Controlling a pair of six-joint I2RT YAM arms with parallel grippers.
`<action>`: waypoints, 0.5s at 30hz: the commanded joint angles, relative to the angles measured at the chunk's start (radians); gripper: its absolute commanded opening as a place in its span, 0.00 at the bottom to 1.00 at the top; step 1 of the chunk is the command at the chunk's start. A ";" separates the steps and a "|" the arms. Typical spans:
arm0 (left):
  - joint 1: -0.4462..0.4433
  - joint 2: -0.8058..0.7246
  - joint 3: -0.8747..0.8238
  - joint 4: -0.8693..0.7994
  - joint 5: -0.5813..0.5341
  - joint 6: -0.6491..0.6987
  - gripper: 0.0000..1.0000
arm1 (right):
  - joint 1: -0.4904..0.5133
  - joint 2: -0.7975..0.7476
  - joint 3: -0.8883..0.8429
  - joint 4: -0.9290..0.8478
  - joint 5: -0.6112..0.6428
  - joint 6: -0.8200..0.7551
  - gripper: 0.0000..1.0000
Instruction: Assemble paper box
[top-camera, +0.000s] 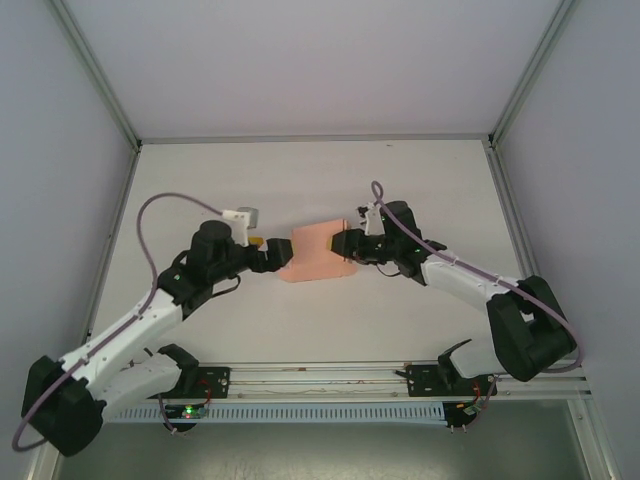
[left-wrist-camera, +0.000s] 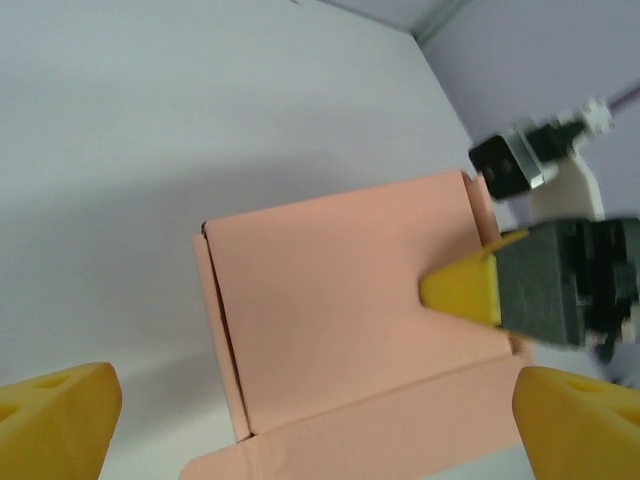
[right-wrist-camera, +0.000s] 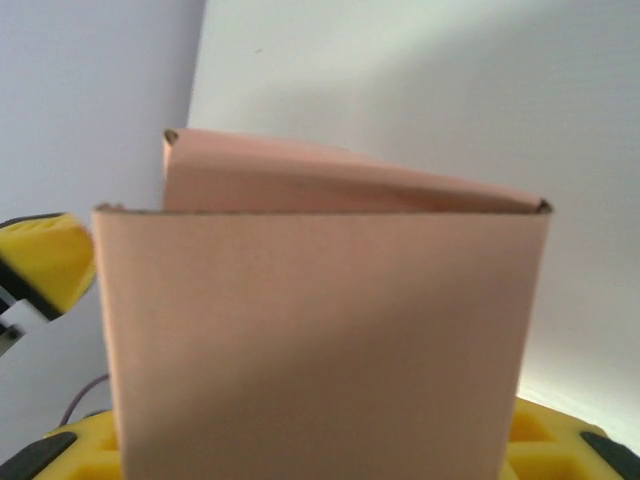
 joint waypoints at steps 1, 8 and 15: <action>-0.081 0.099 0.092 -0.145 -0.044 0.341 1.00 | -0.060 -0.032 0.045 -0.170 0.031 0.072 0.41; -0.236 0.226 0.160 -0.120 -0.133 0.682 1.00 | -0.178 -0.028 0.077 -0.351 -0.124 0.199 0.42; -0.301 0.316 0.232 -0.191 -0.132 0.810 1.00 | -0.188 0.014 0.102 -0.378 -0.300 0.258 0.43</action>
